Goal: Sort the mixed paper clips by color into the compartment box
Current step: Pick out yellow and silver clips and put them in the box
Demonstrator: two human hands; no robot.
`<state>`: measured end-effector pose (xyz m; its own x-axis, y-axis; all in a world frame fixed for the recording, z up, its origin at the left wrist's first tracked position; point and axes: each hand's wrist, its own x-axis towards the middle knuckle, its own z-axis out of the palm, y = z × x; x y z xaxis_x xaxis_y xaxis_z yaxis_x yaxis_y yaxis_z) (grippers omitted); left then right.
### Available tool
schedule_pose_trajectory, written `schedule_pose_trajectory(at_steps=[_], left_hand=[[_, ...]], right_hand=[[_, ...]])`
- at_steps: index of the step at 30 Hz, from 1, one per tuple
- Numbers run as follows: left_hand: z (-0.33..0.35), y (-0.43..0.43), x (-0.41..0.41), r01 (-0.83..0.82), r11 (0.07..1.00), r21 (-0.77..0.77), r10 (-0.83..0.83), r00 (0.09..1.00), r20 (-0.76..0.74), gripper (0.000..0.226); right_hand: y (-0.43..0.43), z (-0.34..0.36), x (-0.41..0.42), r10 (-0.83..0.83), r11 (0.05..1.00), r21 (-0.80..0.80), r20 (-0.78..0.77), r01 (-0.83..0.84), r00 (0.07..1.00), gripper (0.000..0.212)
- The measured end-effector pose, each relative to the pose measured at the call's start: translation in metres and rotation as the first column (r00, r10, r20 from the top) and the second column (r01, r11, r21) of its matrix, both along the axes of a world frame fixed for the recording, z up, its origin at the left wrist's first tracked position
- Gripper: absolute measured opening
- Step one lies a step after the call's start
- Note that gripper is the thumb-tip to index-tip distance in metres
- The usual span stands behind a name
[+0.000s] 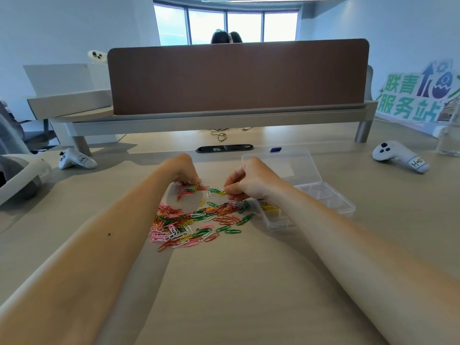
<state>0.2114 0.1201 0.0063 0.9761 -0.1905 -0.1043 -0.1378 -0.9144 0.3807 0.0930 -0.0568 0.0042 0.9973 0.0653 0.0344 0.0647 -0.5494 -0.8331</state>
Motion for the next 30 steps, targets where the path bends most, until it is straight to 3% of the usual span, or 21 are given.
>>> schedule_pose_trajectory(at_steps=[4, 8, 13, 22, 30], left_hand=[[0.002, 0.010, 0.000, -0.017, 0.999, -0.048, 0.019, 0.998, 0.054, 0.030], [0.013, 0.010, -0.008, 0.000, 0.989, -0.151, -0.001, 1.000, -0.008, 0.018], [0.012, 0.003, -0.017, 0.016, 0.998, -0.055, -0.020, 0.997, -0.080, 0.023], [0.004, 0.001, -0.016, 0.037, 0.998, 0.041, -0.035, 0.998, -0.053, 0.023], [0.007, 0.011, -0.019, 0.010, 1.000, -0.025, -0.009, 0.999, 0.032, 0.024]], right_hand=[[0.001, 0.001, -0.001, 0.001, 1.000, 0.013, -0.006, -0.001, 1.000, 0.008], [-0.001, 0.001, -0.001, -0.003, 1.000, -0.002, 0.008, 0.003, 1.000, 0.008], [0.000, -0.001, -0.003, 0.006, 1.000, -0.023, 0.021, -0.005, 1.000, 0.008], [-0.004, 0.000, -0.005, 0.012, 1.000, 0.000, 0.027, -0.012, 1.000, 0.010], [-0.007, 0.002, -0.009, 0.009, 0.999, 0.036, 0.034, -0.010, 0.999, 0.009]])
